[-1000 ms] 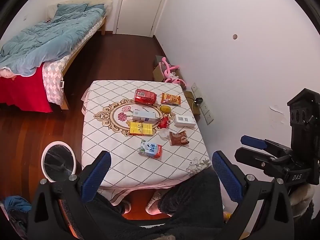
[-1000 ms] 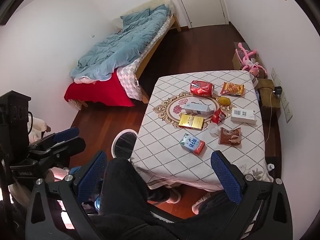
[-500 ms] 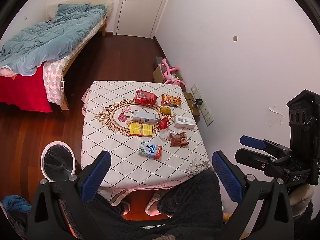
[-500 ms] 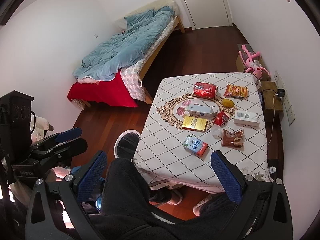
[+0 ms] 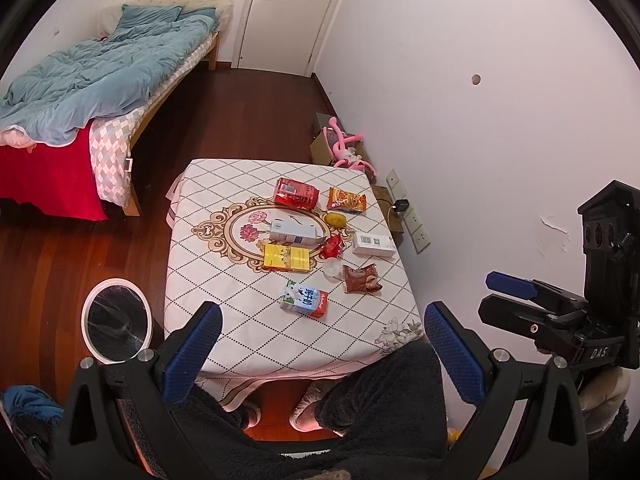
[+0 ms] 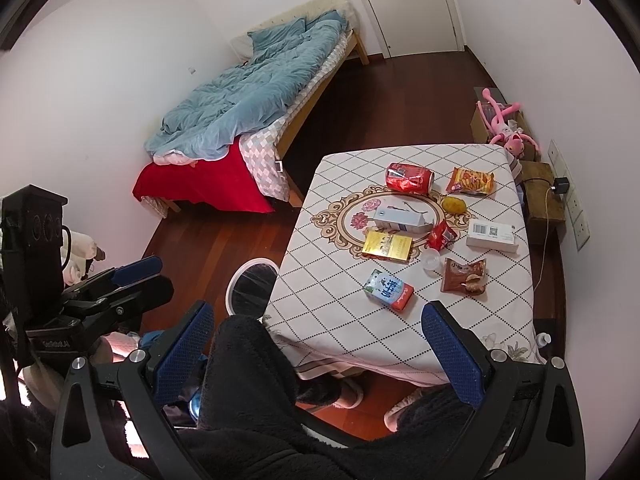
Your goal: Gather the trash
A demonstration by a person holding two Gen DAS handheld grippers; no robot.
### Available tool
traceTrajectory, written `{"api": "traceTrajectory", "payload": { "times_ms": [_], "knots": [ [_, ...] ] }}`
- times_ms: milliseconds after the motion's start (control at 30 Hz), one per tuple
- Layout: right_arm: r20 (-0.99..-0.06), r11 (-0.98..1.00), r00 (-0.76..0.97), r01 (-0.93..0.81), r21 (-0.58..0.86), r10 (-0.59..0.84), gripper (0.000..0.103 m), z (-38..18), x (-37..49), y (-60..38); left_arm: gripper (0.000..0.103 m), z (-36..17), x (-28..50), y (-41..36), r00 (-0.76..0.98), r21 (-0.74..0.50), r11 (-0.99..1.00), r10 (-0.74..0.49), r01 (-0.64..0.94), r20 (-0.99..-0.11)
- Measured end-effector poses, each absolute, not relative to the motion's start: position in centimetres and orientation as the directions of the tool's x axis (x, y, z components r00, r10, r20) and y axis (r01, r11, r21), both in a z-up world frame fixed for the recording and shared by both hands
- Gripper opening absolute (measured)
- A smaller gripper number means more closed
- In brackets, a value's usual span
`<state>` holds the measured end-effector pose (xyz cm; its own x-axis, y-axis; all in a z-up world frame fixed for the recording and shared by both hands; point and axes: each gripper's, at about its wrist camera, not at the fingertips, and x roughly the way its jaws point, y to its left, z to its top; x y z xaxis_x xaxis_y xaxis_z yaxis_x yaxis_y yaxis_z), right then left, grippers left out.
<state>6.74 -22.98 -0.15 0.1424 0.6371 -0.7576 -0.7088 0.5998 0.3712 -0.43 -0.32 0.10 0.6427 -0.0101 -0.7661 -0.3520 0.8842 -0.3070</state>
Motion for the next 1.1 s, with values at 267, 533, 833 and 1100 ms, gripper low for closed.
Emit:
{"api": "traceTrajectory", "payload": {
  "times_ms": [267,533,833,1100],
  "knots": [
    [-0.759,0.597,0.138,-0.711,0.371,0.637,0.103,-0.11,6.77,-22.88,0.103,-0.26,-0.73,0.04,0.643,-0.31,0.881,-0.01,-0.357,-0.766],
    [-0.76,0.597,0.139,-0.712,0.37,0.635,0.103,-0.12,6.85,-22.89,0.103,-0.49,-0.79,0.12,0.643,-0.313,0.881,-0.013,-0.355,-0.766],
    [-0.762,0.598,0.138,-0.711,0.368,0.633,0.103,-0.14,6.97,-22.96,0.103,-0.57,-0.67,0.1,0.64,-0.313,0.879,-0.012,-0.359,-0.769],
    [-0.763,0.599,0.135,-0.711,0.369,0.632,0.103,-0.3,7.2,-23.11,0.103,-0.6,-0.74,0.15,0.639,-0.313,0.879,-0.013,-0.359,-0.769]
  ]
}}
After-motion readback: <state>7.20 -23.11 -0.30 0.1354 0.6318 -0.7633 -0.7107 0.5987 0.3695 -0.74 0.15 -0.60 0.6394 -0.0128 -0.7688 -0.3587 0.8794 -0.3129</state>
